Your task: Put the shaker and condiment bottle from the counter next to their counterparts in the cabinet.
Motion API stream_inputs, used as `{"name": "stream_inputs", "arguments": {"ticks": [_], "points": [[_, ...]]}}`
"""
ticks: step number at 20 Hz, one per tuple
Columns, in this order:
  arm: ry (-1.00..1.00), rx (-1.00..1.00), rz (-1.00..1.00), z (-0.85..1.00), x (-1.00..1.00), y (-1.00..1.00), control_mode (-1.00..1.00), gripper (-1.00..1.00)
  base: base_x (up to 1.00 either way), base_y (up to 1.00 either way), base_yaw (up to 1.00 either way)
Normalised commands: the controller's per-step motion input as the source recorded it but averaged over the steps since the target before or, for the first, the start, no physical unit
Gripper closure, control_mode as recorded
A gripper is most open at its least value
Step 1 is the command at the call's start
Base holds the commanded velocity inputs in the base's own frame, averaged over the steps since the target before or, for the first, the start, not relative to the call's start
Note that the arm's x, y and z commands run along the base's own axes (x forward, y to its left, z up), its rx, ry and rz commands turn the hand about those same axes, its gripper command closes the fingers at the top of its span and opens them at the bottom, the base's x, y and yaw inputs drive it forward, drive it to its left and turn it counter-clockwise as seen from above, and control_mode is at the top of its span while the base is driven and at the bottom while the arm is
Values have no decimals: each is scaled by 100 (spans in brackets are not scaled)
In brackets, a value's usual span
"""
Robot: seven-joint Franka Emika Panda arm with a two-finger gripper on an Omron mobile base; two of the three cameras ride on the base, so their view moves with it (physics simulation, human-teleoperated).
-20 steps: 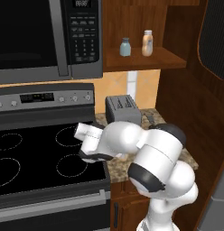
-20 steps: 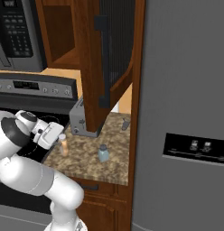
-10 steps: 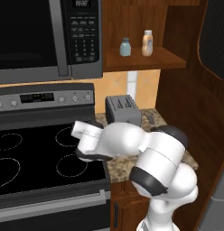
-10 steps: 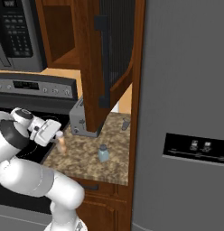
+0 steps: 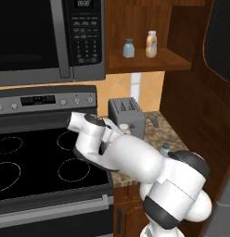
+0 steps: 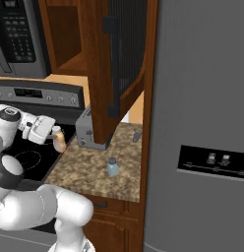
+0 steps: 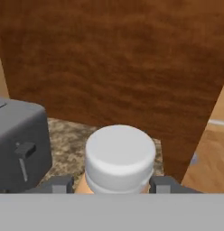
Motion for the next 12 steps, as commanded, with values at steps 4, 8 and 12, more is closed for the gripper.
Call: {"name": "stream_inputs", "arguments": {"ticks": [4,8,12], "points": [[0,3,23,90,-5,-3,-100,100,0,0,0],[0,1,23,85,-10,-11,-100,100,0,0,0],[0,0,24,87,-6,-18,-100,100,0,0,0]]}}
